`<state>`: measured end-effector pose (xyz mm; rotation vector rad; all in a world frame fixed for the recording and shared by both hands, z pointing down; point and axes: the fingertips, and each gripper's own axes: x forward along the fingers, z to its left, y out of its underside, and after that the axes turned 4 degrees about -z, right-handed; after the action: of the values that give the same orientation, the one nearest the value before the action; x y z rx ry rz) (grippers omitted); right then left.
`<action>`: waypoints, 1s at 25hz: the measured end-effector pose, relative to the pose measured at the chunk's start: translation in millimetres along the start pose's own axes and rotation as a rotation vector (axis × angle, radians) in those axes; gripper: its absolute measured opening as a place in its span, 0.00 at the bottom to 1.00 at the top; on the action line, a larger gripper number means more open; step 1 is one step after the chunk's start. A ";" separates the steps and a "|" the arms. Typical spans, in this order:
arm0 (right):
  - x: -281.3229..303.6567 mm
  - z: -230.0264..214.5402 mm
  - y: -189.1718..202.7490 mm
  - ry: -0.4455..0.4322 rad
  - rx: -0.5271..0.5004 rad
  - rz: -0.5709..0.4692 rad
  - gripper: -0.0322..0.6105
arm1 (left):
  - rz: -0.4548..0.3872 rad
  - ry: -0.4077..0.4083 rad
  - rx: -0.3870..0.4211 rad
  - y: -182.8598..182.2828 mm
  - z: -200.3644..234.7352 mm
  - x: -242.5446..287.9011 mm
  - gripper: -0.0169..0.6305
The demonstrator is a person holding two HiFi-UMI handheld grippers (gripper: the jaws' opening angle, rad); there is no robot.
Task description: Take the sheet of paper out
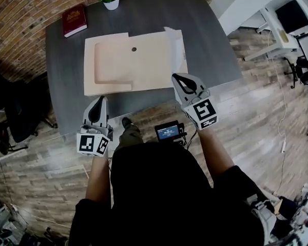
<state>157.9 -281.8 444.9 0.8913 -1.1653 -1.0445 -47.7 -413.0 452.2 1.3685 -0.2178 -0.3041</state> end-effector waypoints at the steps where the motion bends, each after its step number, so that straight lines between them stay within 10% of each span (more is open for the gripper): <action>1: -8.5 2.6 2.1 -0.013 -0.004 -0.008 0.06 | -0.004 -0.006 0.005 0.7 -10.3 -4.8 0.02; 25: -173.3 136.1 55.5 -0.232 0.036 -0.018 0.06 | 0.015 -0.090 0.008 29.5 -159.6 -168.3 0.02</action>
<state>21.1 -102.8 474.3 0.8252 -1.3743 -1.1680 -151.4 -203.4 454.8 1.3622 -0.3043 -0.3525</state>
